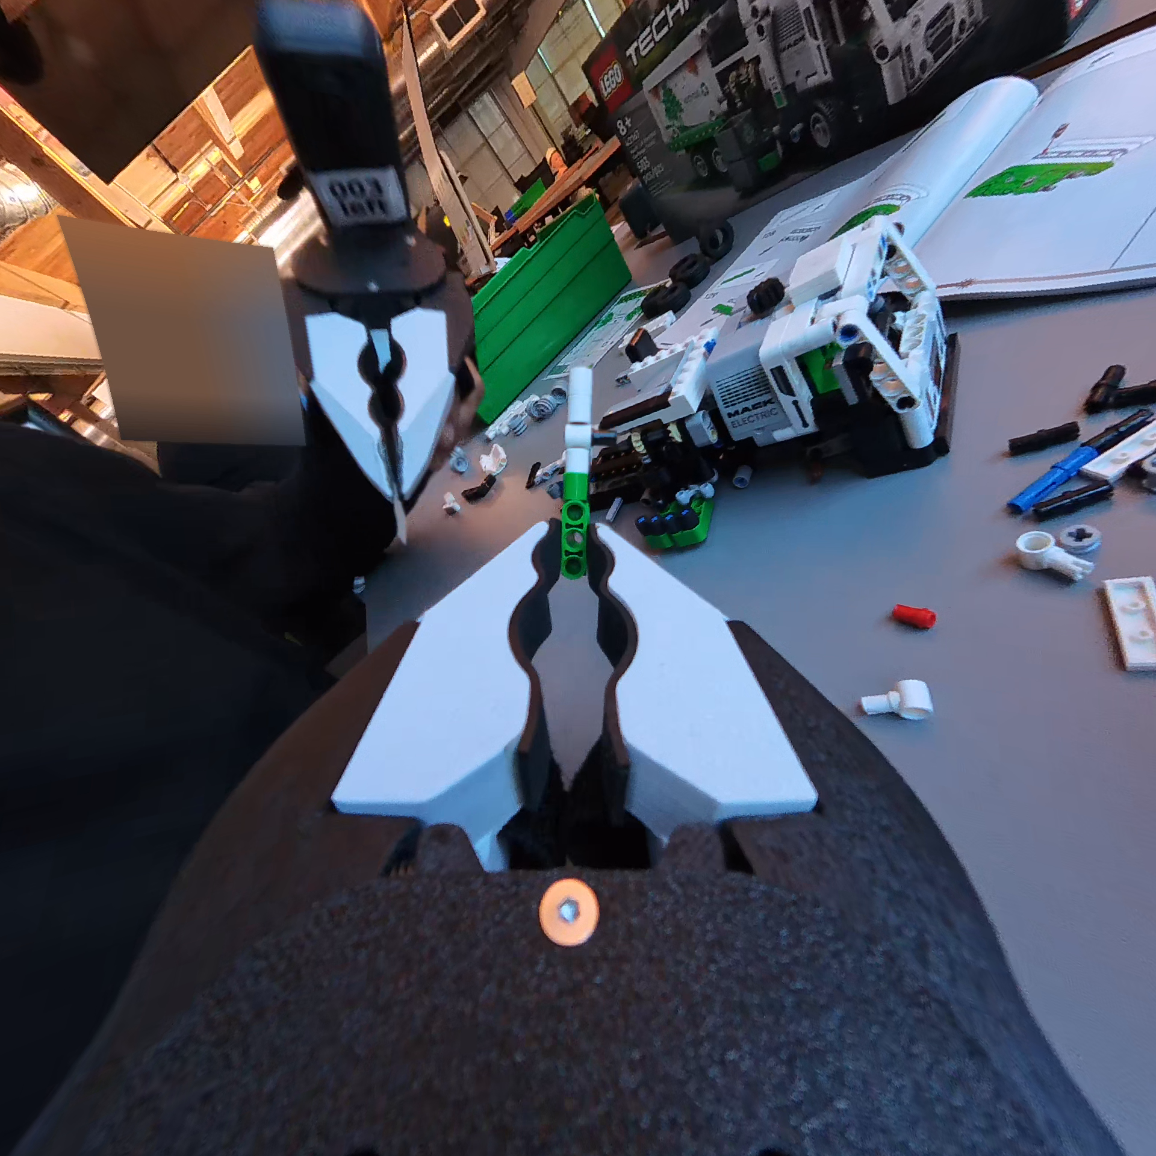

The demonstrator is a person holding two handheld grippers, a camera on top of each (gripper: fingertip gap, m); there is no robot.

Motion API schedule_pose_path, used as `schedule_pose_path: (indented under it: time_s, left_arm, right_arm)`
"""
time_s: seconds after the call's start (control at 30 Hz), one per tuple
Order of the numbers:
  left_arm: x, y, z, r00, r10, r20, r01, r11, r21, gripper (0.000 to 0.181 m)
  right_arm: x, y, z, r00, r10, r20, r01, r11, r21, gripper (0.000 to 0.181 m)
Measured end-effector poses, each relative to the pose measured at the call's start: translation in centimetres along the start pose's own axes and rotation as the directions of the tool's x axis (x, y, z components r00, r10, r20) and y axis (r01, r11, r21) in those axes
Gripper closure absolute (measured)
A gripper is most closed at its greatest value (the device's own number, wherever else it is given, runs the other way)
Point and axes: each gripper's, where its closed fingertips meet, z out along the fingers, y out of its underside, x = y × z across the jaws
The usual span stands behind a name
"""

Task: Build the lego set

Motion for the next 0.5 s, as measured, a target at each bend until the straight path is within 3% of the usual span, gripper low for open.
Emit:
schedule_pose_path:
  time_s: [0.23, 0.5]
  left_arm:
    - [-1.0, -1.3, 0.9, 0.986, 0.121, 0.114, -0.089, 0.963, -0.255, 0.181]
    - [-2.9, -1.5, 3.7, 0.986, 0.136, 0.091, -0.102, 0.946, -0.309, 0.181]
  right_arm:
    - [-0.2, 0.4, 0.1, 1.0, -0.004, 0.011, 0.004, 1.0, -0.019, 0.175]
    - [-0.2, 0.6, 0.1, 1.0, 0.001, 0.011, -0.001, 1.0, -0.029, 0.175]
